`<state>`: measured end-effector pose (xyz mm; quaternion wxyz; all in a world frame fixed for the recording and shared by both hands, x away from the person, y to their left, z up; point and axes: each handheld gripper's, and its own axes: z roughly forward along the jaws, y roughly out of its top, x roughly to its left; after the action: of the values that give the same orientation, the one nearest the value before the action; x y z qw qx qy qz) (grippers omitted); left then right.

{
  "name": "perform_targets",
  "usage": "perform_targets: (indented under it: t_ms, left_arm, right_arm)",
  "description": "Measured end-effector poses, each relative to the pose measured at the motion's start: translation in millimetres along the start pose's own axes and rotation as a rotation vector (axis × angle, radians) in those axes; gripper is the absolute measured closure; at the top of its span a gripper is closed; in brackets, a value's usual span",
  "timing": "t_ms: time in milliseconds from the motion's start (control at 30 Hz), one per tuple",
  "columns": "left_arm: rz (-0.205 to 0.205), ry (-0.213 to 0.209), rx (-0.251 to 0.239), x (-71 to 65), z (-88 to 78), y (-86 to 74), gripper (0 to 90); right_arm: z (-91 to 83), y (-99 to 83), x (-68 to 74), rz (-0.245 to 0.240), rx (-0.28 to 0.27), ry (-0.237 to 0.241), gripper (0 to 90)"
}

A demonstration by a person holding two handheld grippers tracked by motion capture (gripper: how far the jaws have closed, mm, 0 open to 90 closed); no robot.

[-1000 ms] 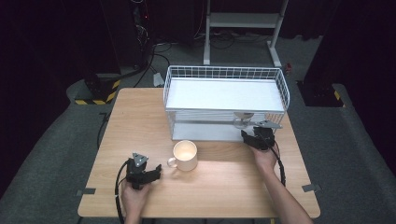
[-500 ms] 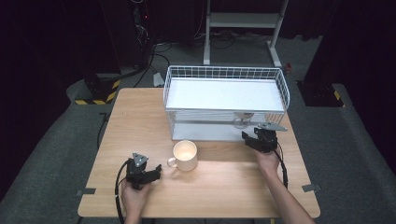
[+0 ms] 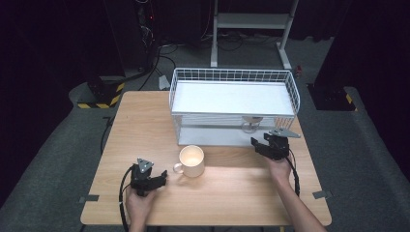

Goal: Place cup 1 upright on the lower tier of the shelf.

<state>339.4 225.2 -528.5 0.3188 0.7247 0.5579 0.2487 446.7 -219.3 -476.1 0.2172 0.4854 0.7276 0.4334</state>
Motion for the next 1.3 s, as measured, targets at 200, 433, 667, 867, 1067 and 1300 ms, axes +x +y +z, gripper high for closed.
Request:
perform_targets:
  t_ms: [200, 433, 667, 867, 1067, 1300]
  left_arm:
    - [0.000, 0.000, 0.000, 0.0, 0.0, 0.0, 21.3]
    - [0.000, 0.000, 0.000, 0.0, 0.0, 0.0, 21.3]
    - [0.000, 0.000, 0.000, 0.1, 0.0, 0.0, 21.3]
    - [0.001, 0.000, 0.000, 0.1, 0.0, 0.0, 21.3]
    - [0.000, 0.000, 0.000, 0.0, 0.0, 0.0, 21.2]
    - [0.000, 0.000, 0.000, 0.0, 0.0, 0.0, 21.2]
  right_arm:
    - [-5.9, 1.6, 1.9, -0.004, -0.014, 0.016, 37.4]
    - [-10.3, 2.0, 3.2, -0.004, -0.014, 0.027, 36.7]
    - [-17.0, -0.6, 2.4, -0.001, -0.030, 0.037, 36.4]
    - [-21.9, -2.6, 1.9, 0.006, -0.034, 0.044, 36.4]
    - [-27.2, -5.1, 2.2, -0.003, -0.045, 0.055, 36.2]
    - [-33.1, -10.0, 1.5, 0.004, -0.042, 0.066, 35.5]
